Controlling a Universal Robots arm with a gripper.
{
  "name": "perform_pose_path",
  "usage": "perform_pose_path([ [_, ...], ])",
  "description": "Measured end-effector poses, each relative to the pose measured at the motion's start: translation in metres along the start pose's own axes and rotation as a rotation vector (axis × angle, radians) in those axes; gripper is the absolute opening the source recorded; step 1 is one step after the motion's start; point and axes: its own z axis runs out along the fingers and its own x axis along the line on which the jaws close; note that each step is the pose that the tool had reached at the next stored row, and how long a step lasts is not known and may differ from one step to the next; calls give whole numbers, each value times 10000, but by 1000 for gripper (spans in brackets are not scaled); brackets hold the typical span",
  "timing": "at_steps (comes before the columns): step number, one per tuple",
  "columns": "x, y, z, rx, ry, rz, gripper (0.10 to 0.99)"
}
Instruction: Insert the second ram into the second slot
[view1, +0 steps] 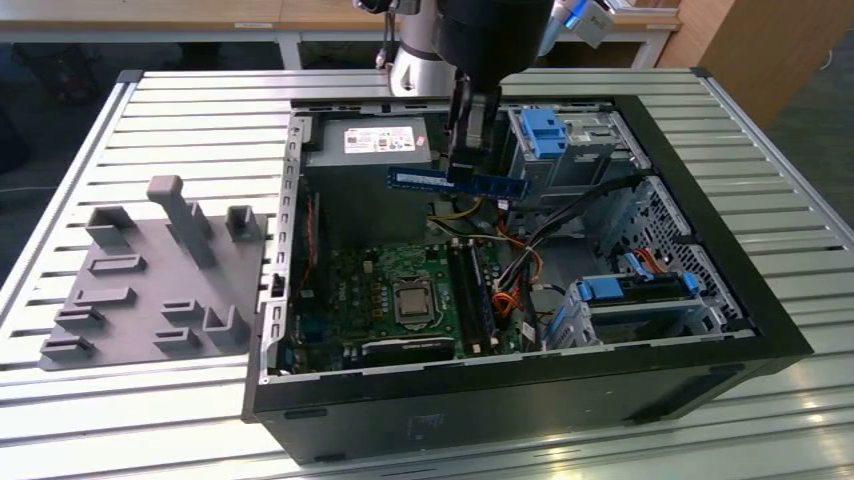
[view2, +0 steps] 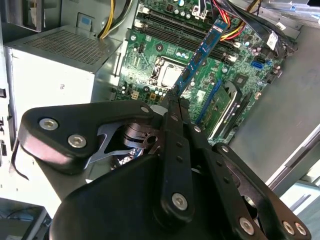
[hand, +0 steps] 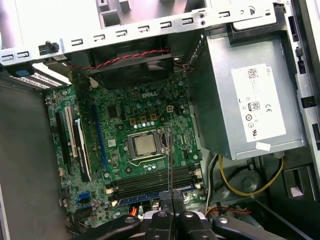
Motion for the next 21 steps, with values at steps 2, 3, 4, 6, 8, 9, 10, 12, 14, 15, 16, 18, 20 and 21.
perform_pose_path([
  [2,1,0,0,1,-2,58,122],
  [3,2,0,0,1,-3,84,122],
  [4,4,0,0,2,-4,108,122],
  [6,11,-2,0,2,-5,145,122],
  [8,20,-4,0,3,-7,174,122],
  [9,26,-6,-1,3,-8,187,122],
  [10,31,-7,-1,3,-7,201,122],
  [12,41,-9,-1,4,-9,227,122],
  [14,48,-10,-1,5,-11,293,122],
  [15,48,-10,-1,5,-13,348,122],
  [16,48,-11,-1,7,-16,409,122],
  [18,49,-11,-1,9,-20,547,122],
  [20,49,-11,-1,11,-26,689,122],
  [21,49,-11,-1,12,-29,754,122],
])
